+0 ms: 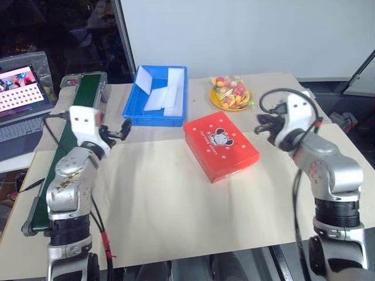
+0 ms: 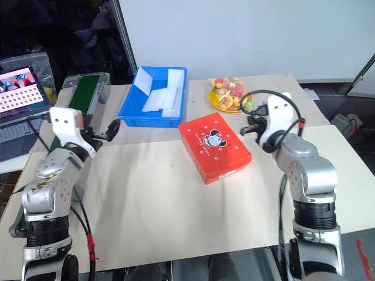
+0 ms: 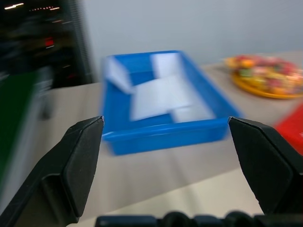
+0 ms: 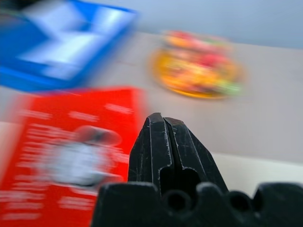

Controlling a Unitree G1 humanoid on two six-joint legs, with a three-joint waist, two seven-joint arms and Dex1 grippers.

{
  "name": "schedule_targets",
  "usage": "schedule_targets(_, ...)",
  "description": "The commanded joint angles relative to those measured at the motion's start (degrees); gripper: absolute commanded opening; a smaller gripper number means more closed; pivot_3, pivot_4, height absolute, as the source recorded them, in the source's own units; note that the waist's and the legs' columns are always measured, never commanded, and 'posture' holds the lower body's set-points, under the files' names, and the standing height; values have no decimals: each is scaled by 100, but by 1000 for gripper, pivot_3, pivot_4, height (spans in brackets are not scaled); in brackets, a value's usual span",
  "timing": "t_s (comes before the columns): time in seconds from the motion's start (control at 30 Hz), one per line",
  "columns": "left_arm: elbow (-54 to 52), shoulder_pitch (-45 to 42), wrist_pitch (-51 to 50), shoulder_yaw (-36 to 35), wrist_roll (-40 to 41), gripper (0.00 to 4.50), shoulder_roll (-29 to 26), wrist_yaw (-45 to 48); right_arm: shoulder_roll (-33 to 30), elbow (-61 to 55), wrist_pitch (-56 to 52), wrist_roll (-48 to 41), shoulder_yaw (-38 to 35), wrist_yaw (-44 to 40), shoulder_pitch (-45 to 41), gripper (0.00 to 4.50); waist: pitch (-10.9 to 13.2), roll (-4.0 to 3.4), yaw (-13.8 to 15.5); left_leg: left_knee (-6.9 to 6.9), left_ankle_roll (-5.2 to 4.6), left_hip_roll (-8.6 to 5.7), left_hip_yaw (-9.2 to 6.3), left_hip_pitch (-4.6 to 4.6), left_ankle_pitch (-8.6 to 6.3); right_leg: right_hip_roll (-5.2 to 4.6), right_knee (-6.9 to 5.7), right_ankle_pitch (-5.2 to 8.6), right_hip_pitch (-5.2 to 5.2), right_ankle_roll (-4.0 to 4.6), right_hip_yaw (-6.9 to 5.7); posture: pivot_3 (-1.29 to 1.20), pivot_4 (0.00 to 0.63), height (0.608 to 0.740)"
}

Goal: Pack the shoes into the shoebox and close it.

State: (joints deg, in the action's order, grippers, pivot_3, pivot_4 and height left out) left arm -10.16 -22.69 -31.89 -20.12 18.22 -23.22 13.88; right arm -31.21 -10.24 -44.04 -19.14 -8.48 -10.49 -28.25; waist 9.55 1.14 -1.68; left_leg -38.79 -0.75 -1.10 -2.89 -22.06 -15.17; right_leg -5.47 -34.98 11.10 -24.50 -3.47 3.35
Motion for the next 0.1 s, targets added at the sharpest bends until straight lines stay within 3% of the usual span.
schedule_targets(0.03, 141, 5, 212, -388, -33, 4500, -102, -257, -63, -127, 462, 211, -352, 48, 182, 34, 0, 0, -15, 0, 0, 1, 1, 1, 0, 1, 0, 0, -1, 0, 1, 0, 150, 740)
schedule_targets(0.1, 283, 11, 267, -440, -122, 4500, -183, -341, -16, -165, 496, 232, -431, 80, 284, 34, 0, 0, -22, 0, 0, 1, 4, 3, 0, 1, -2, 0, -1, 0, 4, 0, 150, 740)
